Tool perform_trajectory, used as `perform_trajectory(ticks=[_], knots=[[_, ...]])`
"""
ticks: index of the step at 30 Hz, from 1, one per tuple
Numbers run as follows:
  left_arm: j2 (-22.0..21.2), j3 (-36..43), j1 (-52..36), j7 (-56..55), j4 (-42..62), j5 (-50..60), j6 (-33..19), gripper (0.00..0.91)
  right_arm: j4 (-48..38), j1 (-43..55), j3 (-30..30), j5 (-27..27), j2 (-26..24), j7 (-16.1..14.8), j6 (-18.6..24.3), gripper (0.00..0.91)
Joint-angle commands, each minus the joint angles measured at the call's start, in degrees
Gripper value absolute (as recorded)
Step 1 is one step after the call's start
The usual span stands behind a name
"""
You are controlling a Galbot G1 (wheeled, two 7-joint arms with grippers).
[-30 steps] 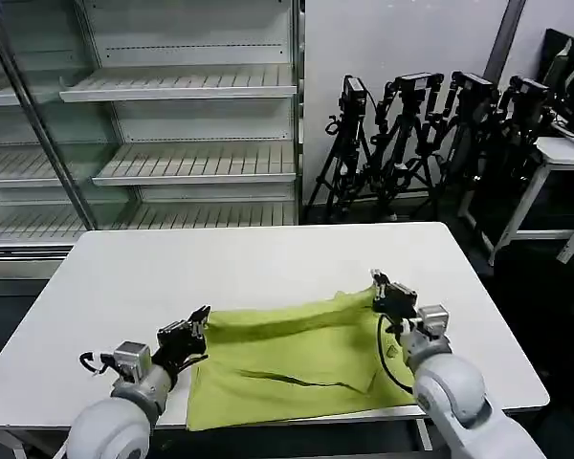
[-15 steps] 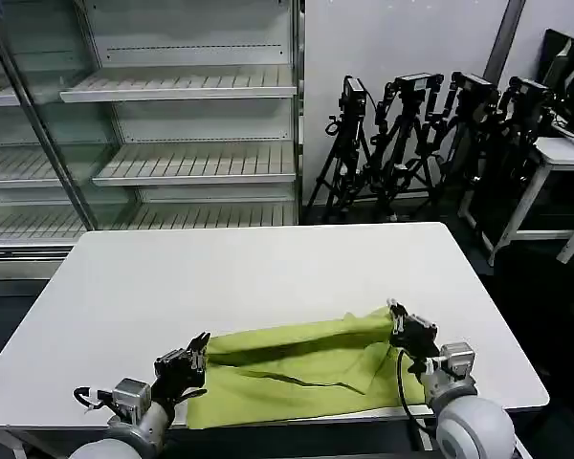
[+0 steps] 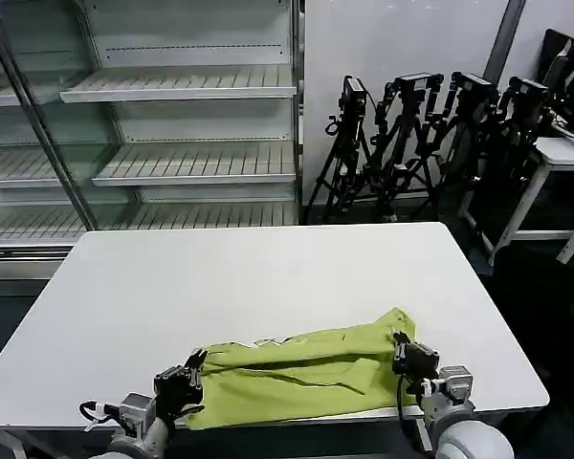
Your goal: Fold and organize the clothes.
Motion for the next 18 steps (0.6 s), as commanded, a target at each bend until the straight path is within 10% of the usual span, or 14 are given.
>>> perform_trajectory(ticks=[1, 17, 18], knots=[[-2.95, -0.57, 1.53, -0.12, 0.35, 1.45, -1.94, 0.907, 2.28, -2.57, 0.05, -2.72, 1.38, -0.76, 0.53, 0.907], [-17.02, 2.45, 1.7, -6.35, 4.67, -6.0, -2.42, 0.907, 8.75, -9.54, 6.37, -3.36, 2.88, -0.76, 0.51, 0.907], [-17.28, 2.65, 1.29, -6.43, 5.4, -6.3, -2.47, 0.564, 8.98, -9.72, 6.49, -3.33, 2.89, -0.72, 0.48, 0.907]])
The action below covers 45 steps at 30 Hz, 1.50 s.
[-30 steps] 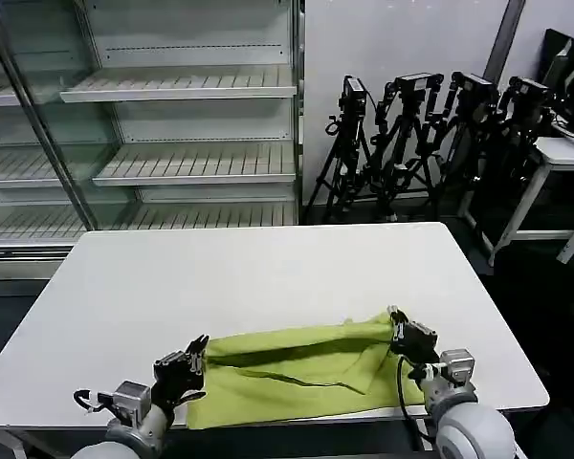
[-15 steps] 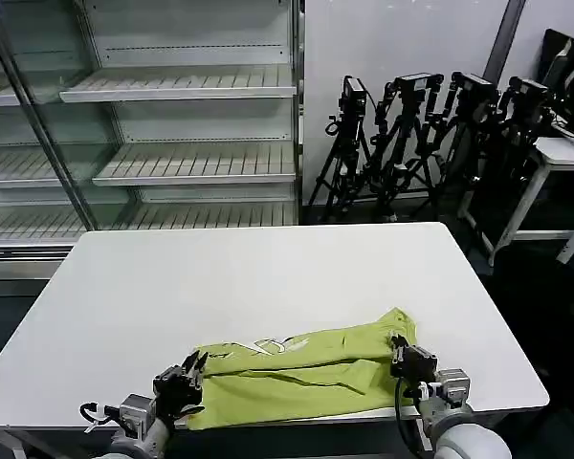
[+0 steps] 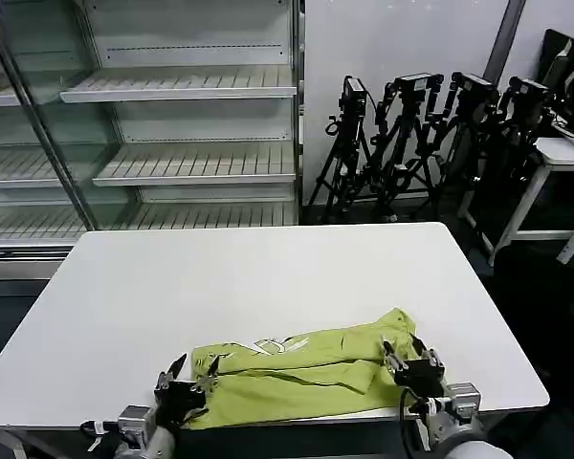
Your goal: Fold and organize the clothes.
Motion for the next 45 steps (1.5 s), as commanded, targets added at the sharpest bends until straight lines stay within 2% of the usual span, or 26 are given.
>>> perform_trajectory(ticks=[1, 2, 3, 13, 20, 26, 30, 34, 40, 45], knots=[[-8.23, 2.47, -1.46, -2.42, 5.92, -4.83, -0.29, 0.161, 2.82, -3.03, 2.14, -0.69, 0.52, -0.08, 0.0, 0.907], [-8.28, 2.56, -1.45, -2.41, 6.18, -5.08, -0.29, 0.06, 2.92, -3.17, 2.25, -0.68, 0.53, -0.07, 0.0, 0.907], [-8.4, 2.82, -1.32, -2.42, 6.35, -5.13, -0.6, 0.02, 3.11, -3.44, 2.55, -0.68, 0.61, -0.07, 0.04, 0.907], [-8.56, 3.06, -0.53, -2.39, 6.11, -5.8, -1.81, 0.01, 4.03, -4.78, 3.09, -1.05, 1.63, 0.23, 0.32, 0.907], [-8.64, 1.63, -0.18, -0.91, 4.66, -10.86, -3.02, 0.02, 4.72, -5.07, 2.81, -2.16, 1.86, 0.1, -0.09, 0.907], [-7.27, -2.94, -0.49, 0.19, 1.74, -16.91, -3.52, 0.01, 5.11, -5.14, 3.14, -2.24, 2.12, 0.14, -0.31, 0.907], [-7.13, -8.63, -0.33, -0.24, -0.21, -25.17, -2.94, 0.01, 5.37, -5.34, 3.64, -2.18, 2.06, 0.08, -0.61, 0.907], [-4.02, -14.28, -0.52, -0.21, -0.01, -32.71, -2.91, 0.02, 5.82, -5.48, 4.42, -2.0, 1.83, 0.07, -0.85, 0.907], [4.6, -25.96, -1.98, -0.24, 2.97, -41.04, -1.78, 0.02, 6.13, -5.61, 5.12, -1.94, 2.03, 0.06, -0.98, 0.907], [10.5, -32.47, -3.32, -0.08, 7.28, -44.66, -0.36, 0.01, 6.2, -6.17, 5.68, -1.97, 2.24, -0.05, -0.85, 0.907]])
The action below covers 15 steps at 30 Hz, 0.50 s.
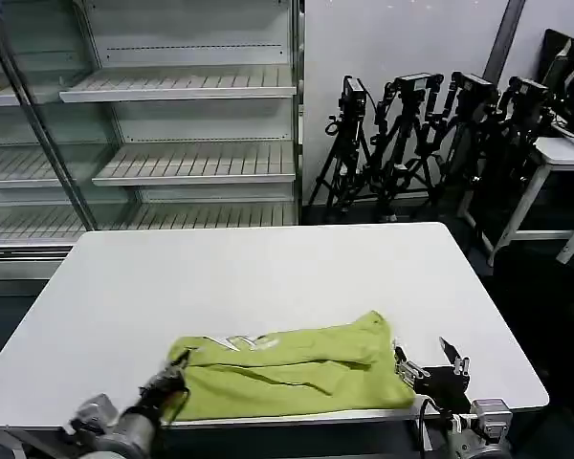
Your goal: Fold and organize the clothes.
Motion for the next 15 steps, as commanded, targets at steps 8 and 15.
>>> perform_trajectory(ticks=[8, 15], knots=[[12.32, -19.56, -2.13, -1.84, 1.16, -32.3, 2.76, 0.01, 1.11, -0.71, 0.93, -0.09, 0.21, -0.03, -0.04, 0.907], [2.73, -8.42, -4.91, -2.69, -6.22, -39.14, 0.65, 0.02, 1.19, -2.21, 1.42, -0.39, -0.1, -0.07, -0.01, 0.907]])
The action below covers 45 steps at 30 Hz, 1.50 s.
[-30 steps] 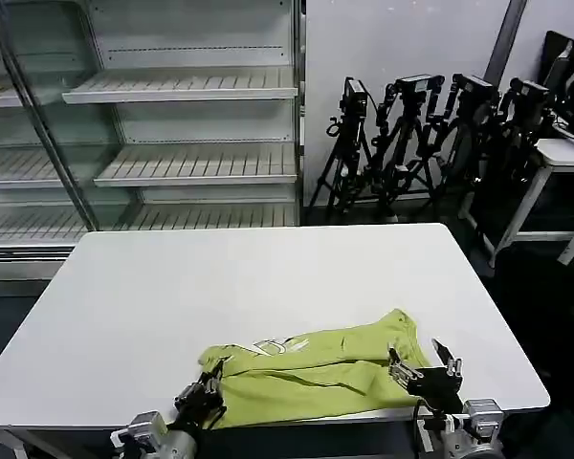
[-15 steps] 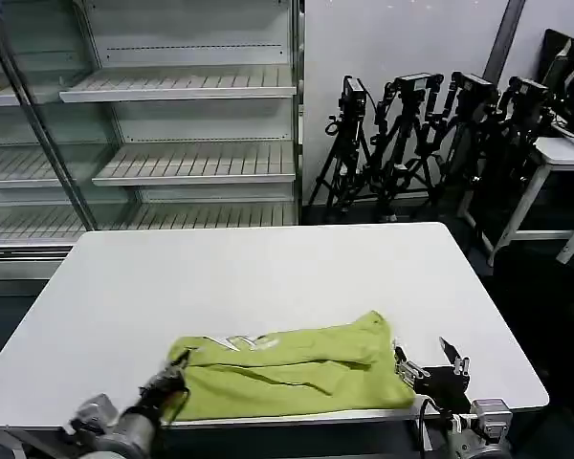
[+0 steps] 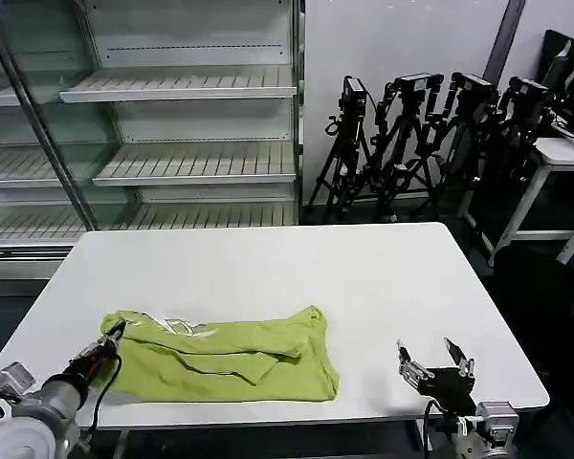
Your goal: Fold and organize the clothes.
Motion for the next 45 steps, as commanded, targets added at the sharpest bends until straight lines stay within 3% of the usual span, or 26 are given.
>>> perform_trajectory(ticks=[1, 6, 11, 17, 33, 34, 35, 36, 37, 45], knots=[[-7.49, 7.23, -3.14, -1.3, -8.01, -18.5, -1.69, 0.01, 0.21, -0.9, 0.37, -0.1, -0.03, -0.02, 0.0, 0.907], [-11.03, 19.43, -4.74, -1.1, -8.1, -15.67, -7.16, 0.02, 0.4, -1.66, 0.61, -0.25, -0.42, -0.07, 0.05, 0.907], [-15.25, 28.91, -9.8, -1.35, -5.04, -9.1, -8.12, 0.02, 0.47, -1.76, 0.65, -0.22, -0.54, -0.09, 0.07, 0.907], [-17.14, 36.73, -14.31, -1.45, -0.68, -1.25, -8.37, 0.02, 0.01, -1.41, 0.91, 0.12, -0.63, -0.27, 0.26, 0.907], [-19.57, 43.41, -19.01, -2.62, 6.6, 6.39, -8.92, 0.02, -1.76, 0.28, -0.25, 1.36, -0.79, 0.0, 0.15, 0.907], [-19.74, 43.57, -19.06, -2.69, 6.58, 6.4, -8.86, 0.071, -1.69, 0.36, -0.22, 1.74, -0.79, 0.08, 0.1, 0.907], [-19.83, 43.89, -19.31, -2.77, 6.5, 6.69, -8.5, 0.191, -1.52, 0.48, -0.2, 2.34, -0.7, 0.23, -0.06, 0.907], [-19.8, 44.09, -19.45, -2.65, 6.45, 7.05, -8.2, 0.705, -1.42, 0.49, -0.15, 2.35, -0.59, 0.32, -0.15, 0.907], [-19.8, 44.19, -19.52, -2.58, 6.43, 7.35, -7.98, 0.907, -1.34, 0.45, -0.13, 2.35, -0.54, 0.34, -0.2, 0.907], [-18.65, 42.47, -19.1, -2.38, 4.34, 8.29, -7.52, 0.907, -0.73, 0.49, -0.03, 2.27, -0.43, 0.42, -0.57, 0.907]])
